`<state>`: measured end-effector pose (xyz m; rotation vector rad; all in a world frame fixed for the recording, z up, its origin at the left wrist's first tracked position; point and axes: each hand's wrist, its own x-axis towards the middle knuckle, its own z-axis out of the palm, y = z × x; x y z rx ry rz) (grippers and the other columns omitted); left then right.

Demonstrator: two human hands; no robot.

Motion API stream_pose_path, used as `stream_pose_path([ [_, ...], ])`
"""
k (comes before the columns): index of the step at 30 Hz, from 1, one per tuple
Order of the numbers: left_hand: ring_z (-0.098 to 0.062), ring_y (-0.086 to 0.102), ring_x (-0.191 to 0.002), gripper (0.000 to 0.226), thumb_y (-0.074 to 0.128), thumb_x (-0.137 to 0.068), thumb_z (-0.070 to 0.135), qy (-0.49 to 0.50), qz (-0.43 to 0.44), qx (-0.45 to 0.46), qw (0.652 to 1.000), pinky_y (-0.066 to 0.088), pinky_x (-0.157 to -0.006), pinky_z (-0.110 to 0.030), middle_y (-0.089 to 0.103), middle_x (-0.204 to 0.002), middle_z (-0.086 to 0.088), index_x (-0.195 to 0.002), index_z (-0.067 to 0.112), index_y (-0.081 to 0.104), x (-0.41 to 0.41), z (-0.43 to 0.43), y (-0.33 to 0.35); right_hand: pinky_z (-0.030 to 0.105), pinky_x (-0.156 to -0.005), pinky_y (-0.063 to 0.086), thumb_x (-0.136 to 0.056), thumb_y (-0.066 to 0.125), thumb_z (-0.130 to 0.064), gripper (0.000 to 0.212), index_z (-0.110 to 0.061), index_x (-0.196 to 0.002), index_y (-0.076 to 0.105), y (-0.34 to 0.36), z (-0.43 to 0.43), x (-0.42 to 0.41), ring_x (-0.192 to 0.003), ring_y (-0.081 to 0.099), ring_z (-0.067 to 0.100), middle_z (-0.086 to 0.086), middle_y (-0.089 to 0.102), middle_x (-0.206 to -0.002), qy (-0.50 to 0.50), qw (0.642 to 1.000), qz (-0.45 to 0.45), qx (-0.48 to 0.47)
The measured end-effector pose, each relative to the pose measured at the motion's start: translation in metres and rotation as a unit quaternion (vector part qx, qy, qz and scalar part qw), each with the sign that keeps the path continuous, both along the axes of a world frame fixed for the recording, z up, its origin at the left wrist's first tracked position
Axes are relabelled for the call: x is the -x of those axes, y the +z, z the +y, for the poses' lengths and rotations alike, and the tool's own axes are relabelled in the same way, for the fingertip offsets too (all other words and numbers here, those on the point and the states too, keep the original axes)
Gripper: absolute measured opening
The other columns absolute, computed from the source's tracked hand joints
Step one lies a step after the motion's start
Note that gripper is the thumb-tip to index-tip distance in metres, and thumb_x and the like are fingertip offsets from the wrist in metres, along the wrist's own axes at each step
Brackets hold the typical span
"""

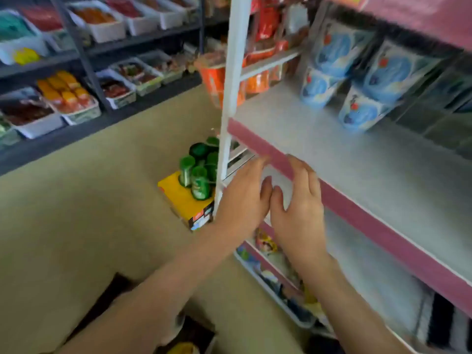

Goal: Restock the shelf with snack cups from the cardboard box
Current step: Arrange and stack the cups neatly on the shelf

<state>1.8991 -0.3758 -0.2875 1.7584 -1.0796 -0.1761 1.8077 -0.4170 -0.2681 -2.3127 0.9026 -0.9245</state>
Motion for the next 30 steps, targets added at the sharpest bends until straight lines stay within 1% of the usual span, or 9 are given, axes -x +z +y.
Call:
stream_pose_path([
  [3, -0.008, 0.057, -0.094, 0.028, 0.045, -0.091, 0.011, 0.071, 0.075, -0.049, 0.993, 0.040, -0.084, -0.008, 0.064, -0.107, -0.002, -0.115, 0.008, 0.057, -0.008, 0.090, -0.054, 0.019, -0.103, 0.028, -0.084, 0.048, -0.014, 0.052, -0.007, -0.135, 0.045, -0.058, 0.080, -0.010, -0.125, 0.044, 0.022, 0.009, 0.049, -0.135, 0.064, 0.986, 0.068, -0.139],
  [6, -0.021, 0.062, -0.093, 0.023, 0.046, -0.094, 0.011, 0.194, 0.112, -0.160, 0.961, 0.042, -0.080, -0.021, 0.065, -0.105, -0.007, -0.112, 0.009, 0.059, -0.016, 0.180, -0.128, 0.007, -0.098, 0.019, -0.090, 0.049, -0.011, 0.050, -0.009, -0.139, 0.039, -0.134, 0.140, -0.018, -0.128, 0.040, 0.021, 0.008, 0.043, -0.139, 0.105, 0.942, 0.183, -0.263],
  [9, -0.027, 0.058, -0.103, 0.026, 0.047, -0.094, 0.015, 0.243, 0.165, -0.310, 0.904, 0.041, -0.079, -0.029, 0.060, -0.110, -0.007, -0.120, 0.010, 0.052, -0.007, 0.253, -0.202, 0.017, -0.103, 0.026, -0.095, 0.047, -0.013, 0.052, -0.011, -0.144, 0.031, -0.213, 0.182, -0.021, -0.131, 0.037, 0.019, 0.007, 0.036, -0.144, 0.135, 0.890, 0.286, -0.329],
  [12, -0.024, 0.054, -0.105, 0.028, 0.046, -0.093, 0.015, 0.226, 0.200, -0.415, 0.858, 0.034, -0.075, -0.023, 0.054, -0.109, -0.005, -0.121, 0.013, 0.046, 0.010, 0.294, -0.258, 0.028, -0.105, 0.033, -0.096, 0.047, -0.016, 0.050, -0.009, -0.143, 0.032, -0.282, 0.213, -0.020, -0.129, 0.039, 0.023, 0.010, 0.039, -0.141, 0.169, 0.851, 0.363, -0.340],
  [15, -0.022, 0.052, -0.109, 0.038, 0.046, -0.094, 0.014, 0.185, 0.205, -0.448, 0.851, 0.038, -0.080, -0.025, 0.054, -0.118, -0.006, -0.132, 0.014, 0.041, 0.026, 0.309, -0.303, 0.035, -0.104, 0.035, -0.091, 0.057, -0.019, 0.055, -0.008, -0.139, 0.035, -0.341, 0.231, -0.015, -0.128, 0.040, 0.028, 0.013, 0.042, -0.135, 0.183, 0.814, 0.422, -0.355],
  [20, -0.027, 0.052, -0.108, 0.040, 0.041, -0.098, 0.016, 0.120, 0.269, -0.485, 0.823, 0.043, -0.078, -0.033, 0.052, -0.125, -0.012, -0.138, 0.015, 0.036, 0.048, 0.311, -0.360, 0.049, -0.114, 0.017, -0.067, 0.075, -0.053, 0.114, -0.019, -0.148, 0.002, -0.408, 0.241, 0.026, -0.142, 0.012, 0.034, 0.010, 0.013, -0.154, 0.243, 0.665, 0.664, -0.242],
  [22, -0.029, 0.050, -0.115, 0.046, 0.042, -0.097, 0.016, 0.088, 0.297, -0.511, 0.802, 0.042, -0.085, -0.035, 0.047, -0.131, -0.013, -0.142, 0.015, 0.031, 0.054, 0.309, -0.370, 0.048, -0.116, 0.008, -0.064, 0.075, -0.057, 0.123, -0.019, -0.149, -0.006, -0.421, 0.239, 0.048, -0.144, 0.005, 0.036, 0.013, 0.004, -0.156, 0.249, 0.633, 0.703, -0.208],
  [26, -0.027, 0.041, -0.127, 0.065, 0.058, -0.090, 0.027, 0.029, 0.324, -0.544, 0.774, 0.037, -0.099, -0.035, 0.041, -0.139, -0.009, -0.145, 0.018, 0.025, 0.068, 0.314, -0.383, 0.039, -0.117, 0.009, -0.065, 0.073, -0.055, 0.117, -0.017, -0.150, 0.000, -0.436, 0.230, 0.085, -0.141, 0.018, 0.028, 0.011, 0.022, -0.152, 0.268, 0.686, 0.660, -0.150],
  [30, -0.024, 0.043, -0.126, 0.059, 0.050, -0.093, 0.019, 0.040, 0.294, -0.570, 0.766, 0.041, -0.099, -0.036, 0.041, -0.140, -0.006, -0.146, 0.016, 0.025, 0.087, 0.333, -0.393, 0.038, -0.115, 0.013, -0.071, 0.074, -0.036, 0.105, -0.017, -0.150, 0.007, -0.438, 0.221, 0.097, -0.140, 0.021, 0.026, 0.008, 0.026, -0.151, 0.267, 0.736, 0.584, -0.214],
])
